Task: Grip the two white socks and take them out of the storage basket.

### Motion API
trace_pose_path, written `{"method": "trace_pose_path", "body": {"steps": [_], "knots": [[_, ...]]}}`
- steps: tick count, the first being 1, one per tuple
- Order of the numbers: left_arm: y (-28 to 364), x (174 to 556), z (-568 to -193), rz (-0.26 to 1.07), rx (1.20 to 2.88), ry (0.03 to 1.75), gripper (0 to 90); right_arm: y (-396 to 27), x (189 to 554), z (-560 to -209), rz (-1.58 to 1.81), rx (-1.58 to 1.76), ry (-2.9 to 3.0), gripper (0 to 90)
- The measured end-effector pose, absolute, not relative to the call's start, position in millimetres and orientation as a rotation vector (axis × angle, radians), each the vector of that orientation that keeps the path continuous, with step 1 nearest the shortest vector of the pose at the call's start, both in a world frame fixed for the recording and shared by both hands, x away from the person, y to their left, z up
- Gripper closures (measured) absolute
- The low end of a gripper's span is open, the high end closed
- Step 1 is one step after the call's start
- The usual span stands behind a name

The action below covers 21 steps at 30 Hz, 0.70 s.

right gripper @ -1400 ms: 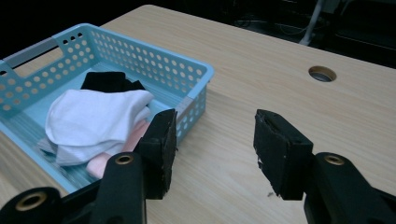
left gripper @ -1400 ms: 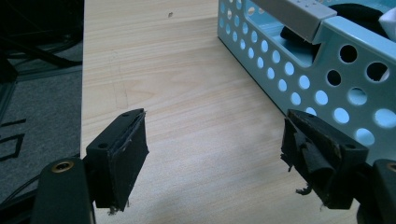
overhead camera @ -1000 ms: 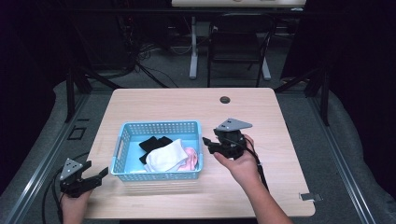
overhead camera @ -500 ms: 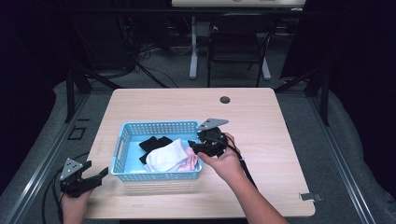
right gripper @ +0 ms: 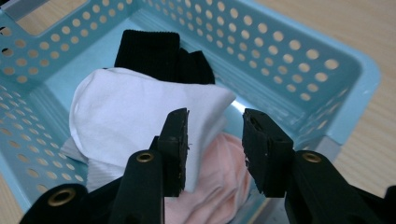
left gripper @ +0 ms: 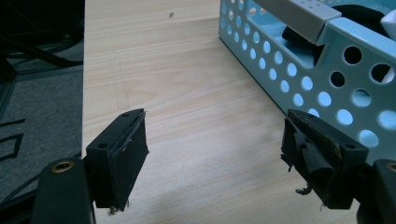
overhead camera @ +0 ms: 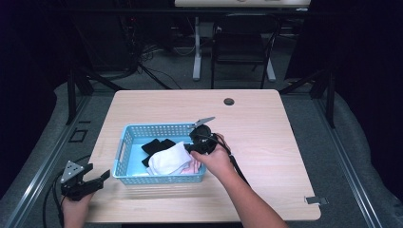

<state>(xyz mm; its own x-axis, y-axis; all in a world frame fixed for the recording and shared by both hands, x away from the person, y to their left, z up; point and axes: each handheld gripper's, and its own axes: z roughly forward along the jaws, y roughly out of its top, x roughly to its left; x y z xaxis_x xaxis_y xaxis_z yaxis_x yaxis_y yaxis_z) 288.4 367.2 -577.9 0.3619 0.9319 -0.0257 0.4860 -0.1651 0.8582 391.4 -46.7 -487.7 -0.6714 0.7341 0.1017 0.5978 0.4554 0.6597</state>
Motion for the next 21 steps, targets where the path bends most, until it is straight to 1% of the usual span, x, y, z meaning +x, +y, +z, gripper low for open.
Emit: {"method": "trace_pose_path", "body": {"steps": [7, 12, 17, 19, 20, 21], "knots": [[367, 289, -578, 0.677, 1.793, 1.248, 22.3, -36, 397, -501, 0.962, 1.202, 2.545, 61.7], [367, 289, -578, 0.676, 1.794, 1.247, 22.3, -31, 399, -507, 0.933, 1.267, 2.56, 64.5], [367, 289, -578, 0.676, 1.794, 1.246, 22.3, -27, 404, -512, 0.908, 1.322, 2.583, 69.6], [367, 289, -578, 0.676, 1.792, 1.246, 22.3, -26, 404, -513, 0.901, 1.322, 2.592, 70.2], [368, 289, -578, 0.676, 1.796, 1.249, 22.3, -25, 404, -513, 0.911, 1.324, 2.58, 74.5], [368, 289, -578, 0.676, 1.796, 1.249, 22.3, -25, 404, -513, 0.911, 1.324, 2.58, 74.5]]}}
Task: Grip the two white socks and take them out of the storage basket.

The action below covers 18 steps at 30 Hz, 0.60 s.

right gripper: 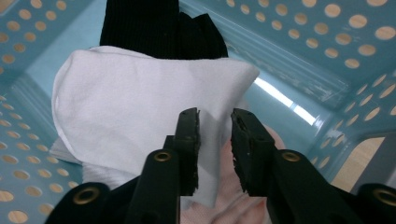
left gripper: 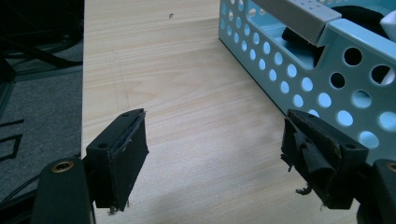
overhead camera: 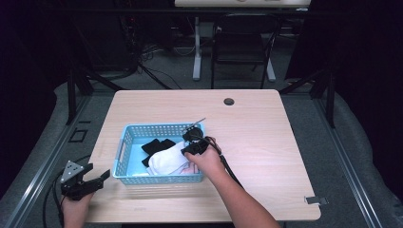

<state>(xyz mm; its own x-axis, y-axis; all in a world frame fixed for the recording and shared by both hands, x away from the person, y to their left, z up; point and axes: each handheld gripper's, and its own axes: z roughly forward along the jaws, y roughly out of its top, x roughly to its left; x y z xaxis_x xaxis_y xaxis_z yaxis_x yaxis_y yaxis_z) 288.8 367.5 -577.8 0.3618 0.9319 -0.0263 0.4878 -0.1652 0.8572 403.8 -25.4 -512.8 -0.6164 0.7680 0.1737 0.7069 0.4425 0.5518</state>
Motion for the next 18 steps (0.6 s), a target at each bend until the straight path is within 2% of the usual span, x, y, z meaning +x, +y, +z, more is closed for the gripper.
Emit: {"method": "trace_pose_path", "body": {"steps": [1, 8, 18], "knots": [[367, 289, -578, 0.676, 1.796, 1.249, 22.3, -26, 405, -512, 0.916, 1.316, 2.606, 77.9], [367, 289, -578, 0.679, 1.791, 1.244, 22.3, -24, 403, -512, 0.949, 1.282, 2.616, 86.1], [367, 289, -578, 0.677, 1.794, 1.245, 22.3, -22, 387, -493, 1.1, 1.147, 2.532, 88.5]]}}
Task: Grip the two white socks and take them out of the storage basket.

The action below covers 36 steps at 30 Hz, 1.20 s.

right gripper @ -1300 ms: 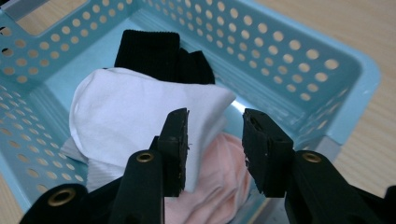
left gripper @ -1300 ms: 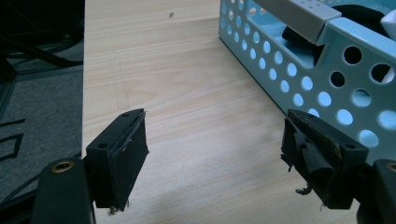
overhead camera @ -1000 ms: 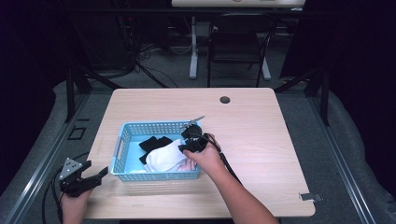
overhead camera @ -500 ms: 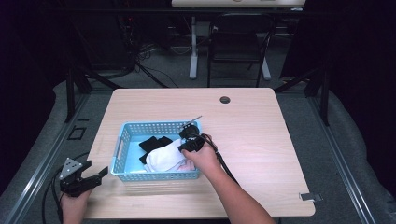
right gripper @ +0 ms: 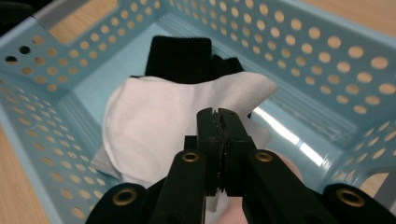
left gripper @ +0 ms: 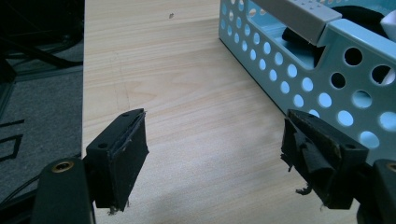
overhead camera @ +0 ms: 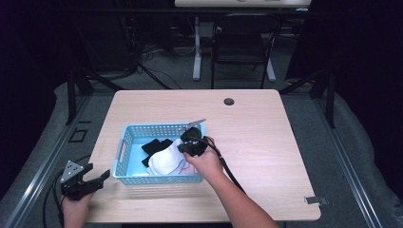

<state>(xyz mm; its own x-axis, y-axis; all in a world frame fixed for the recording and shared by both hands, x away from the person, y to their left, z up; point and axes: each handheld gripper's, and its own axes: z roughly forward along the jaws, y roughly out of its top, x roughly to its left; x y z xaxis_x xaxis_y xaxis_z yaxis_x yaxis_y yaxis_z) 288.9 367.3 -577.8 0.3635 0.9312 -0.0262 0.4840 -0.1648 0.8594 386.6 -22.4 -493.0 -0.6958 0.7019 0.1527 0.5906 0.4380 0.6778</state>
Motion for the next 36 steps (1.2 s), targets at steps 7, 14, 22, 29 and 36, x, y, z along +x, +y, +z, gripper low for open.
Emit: {"method": "trace_pose_path", "body": {"steps": [7, 14, 22, 29, 36], "knots": [[366, 289, -578, 0.679, 1.792, 1.247, 22.3, -23, 371, -470, 1.198, 1.04, 2.463, 88.7], [366, 289, -578, 0.679, 1.793, 1.247, 22.3, -26, 356, -439, 1.265, 0.929, 2.381, 88.9], [366, 289, -578, 0.678, 1.793, 1.247, 22.3, -40, 347, -408, 1.394, 0.89, 2.266, 89.0], [366, 289, -578, 0.679, 1.794, 1.246, 22.3, -56, 338, -386, 1.465, 0.867, 2.178, 89.1], [366, 289, -578, 0.68, 1.794, 1.245, 22.3, -78, 324, -375, 1.48, 0.865, 2.141, 89.1]]}}
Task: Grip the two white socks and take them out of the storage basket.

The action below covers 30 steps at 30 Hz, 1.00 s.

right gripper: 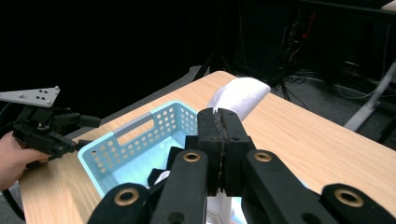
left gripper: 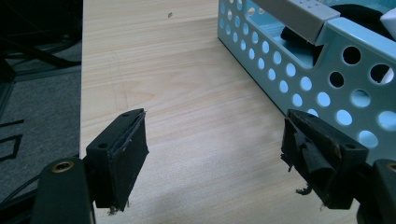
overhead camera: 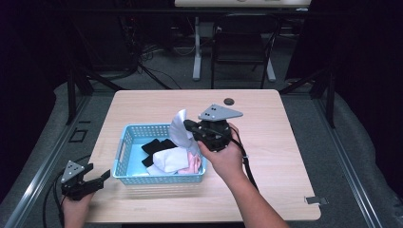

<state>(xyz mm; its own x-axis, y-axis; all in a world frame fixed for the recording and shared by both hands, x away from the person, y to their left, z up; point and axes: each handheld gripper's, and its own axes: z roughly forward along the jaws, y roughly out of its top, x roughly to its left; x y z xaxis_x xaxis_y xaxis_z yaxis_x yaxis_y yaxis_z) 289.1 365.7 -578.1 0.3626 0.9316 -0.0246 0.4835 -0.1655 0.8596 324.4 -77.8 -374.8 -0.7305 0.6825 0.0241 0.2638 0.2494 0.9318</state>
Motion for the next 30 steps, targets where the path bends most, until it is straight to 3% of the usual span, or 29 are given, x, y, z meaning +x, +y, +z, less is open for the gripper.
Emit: {"method": "trace_pose_path", "body": {"steps": [16, 30], "knots": [[365, 289, -578, 0.678, 1.802, 1.245, 22.3, -141, 285, -376, 1.434, 0.927, 2.058, 89.1], [365, 288, -578, 0.679, 1.803, 1.248, 22.3, -178, 275, -436, 1.288, 1.081, 2.068, 89.1]]}}
